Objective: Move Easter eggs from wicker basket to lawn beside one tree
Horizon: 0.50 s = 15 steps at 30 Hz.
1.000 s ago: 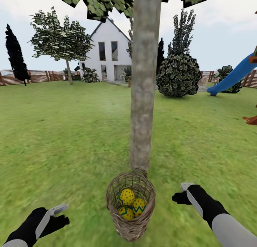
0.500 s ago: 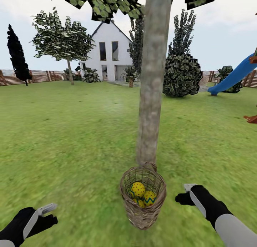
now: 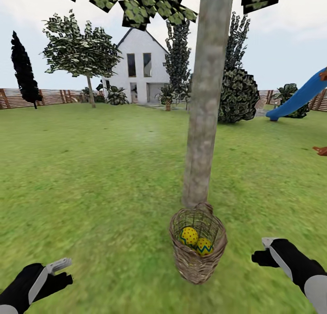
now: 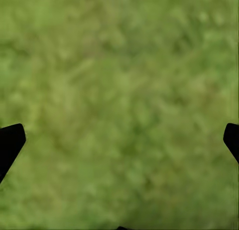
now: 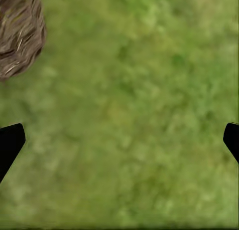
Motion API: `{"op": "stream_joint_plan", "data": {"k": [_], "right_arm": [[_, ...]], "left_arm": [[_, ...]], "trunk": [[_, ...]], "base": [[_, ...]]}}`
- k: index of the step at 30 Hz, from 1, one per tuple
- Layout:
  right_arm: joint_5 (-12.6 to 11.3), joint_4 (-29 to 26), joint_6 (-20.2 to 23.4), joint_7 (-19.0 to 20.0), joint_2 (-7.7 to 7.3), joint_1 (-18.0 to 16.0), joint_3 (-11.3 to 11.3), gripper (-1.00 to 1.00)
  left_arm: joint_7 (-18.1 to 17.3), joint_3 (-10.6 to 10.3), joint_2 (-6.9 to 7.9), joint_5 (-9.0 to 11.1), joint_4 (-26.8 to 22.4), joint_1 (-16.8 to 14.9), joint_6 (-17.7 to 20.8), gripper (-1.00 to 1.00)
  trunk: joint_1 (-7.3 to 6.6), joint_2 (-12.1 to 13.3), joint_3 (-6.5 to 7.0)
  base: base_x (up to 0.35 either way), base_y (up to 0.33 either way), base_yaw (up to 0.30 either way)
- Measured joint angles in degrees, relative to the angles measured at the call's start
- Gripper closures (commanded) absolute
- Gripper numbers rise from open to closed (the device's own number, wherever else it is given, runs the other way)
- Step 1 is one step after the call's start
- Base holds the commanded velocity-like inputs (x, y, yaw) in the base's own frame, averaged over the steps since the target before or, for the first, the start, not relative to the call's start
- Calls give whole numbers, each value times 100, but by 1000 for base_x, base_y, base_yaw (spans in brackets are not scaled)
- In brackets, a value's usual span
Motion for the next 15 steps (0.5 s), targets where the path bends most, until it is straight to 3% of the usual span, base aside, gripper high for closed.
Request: {"op": "stream_joint_plan", "data": {"k": [5, 15], "right_arm": [[-5, 0, 7, -2, 26, 0, 5, -100], [-53, -16, 26, -12, 107, -1, -6, -100]], "left_arm": [[0, 1, -9, 6, -2, 0, 1, -100], [0, -2, -48, 33, 1, 0, -2, -100]], "trunk": [[-2, 0, 0], [-4, 0, 0]], "base": [[37, 283, 0], [308, 113, 0]]}}
